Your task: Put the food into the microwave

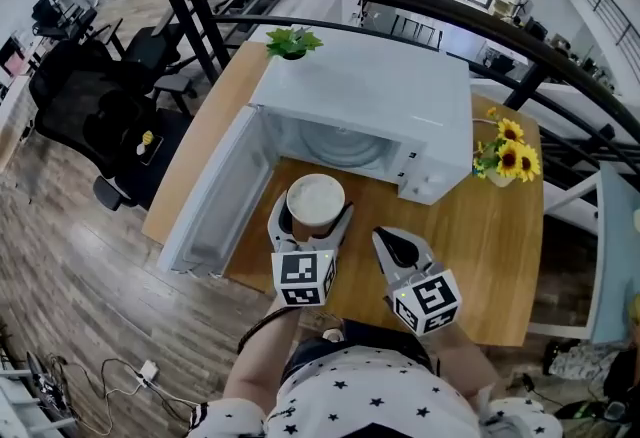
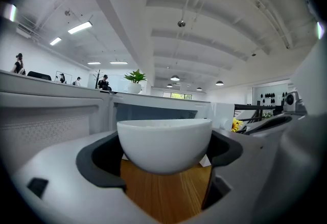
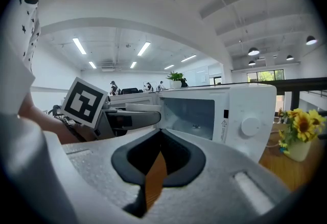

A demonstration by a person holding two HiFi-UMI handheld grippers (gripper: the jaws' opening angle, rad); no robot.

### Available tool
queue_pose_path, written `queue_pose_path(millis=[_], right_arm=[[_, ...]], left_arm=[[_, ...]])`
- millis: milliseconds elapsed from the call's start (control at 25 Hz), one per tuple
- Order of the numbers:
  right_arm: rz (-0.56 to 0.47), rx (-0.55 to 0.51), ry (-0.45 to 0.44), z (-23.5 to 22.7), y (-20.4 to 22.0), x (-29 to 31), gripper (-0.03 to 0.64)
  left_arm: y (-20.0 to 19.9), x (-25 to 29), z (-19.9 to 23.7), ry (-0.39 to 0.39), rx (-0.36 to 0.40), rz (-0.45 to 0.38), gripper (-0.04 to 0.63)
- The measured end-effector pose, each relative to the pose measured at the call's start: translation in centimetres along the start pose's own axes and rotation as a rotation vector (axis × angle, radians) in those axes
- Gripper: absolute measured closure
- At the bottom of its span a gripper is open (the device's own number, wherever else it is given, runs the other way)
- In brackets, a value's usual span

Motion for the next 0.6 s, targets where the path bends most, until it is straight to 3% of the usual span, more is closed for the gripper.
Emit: queue_pose_path(millis=[600], right_arm=[[0.042, 0.030, -0.016, -2.8, 1.2, 3.4, 0.612]], left_arm=[[2.0, 7.7, 1.6, 0.001, 0.015, 0.068, 0.107]])
Point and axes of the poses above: the fingertips, and each gripper's own axes: x forward along the fingers, z to its left, y out of its underside, the point moved 2 cm from there along -x, backward along the fingers, and after that the axes turned 4 degrees about y, right-handed, at the moved point
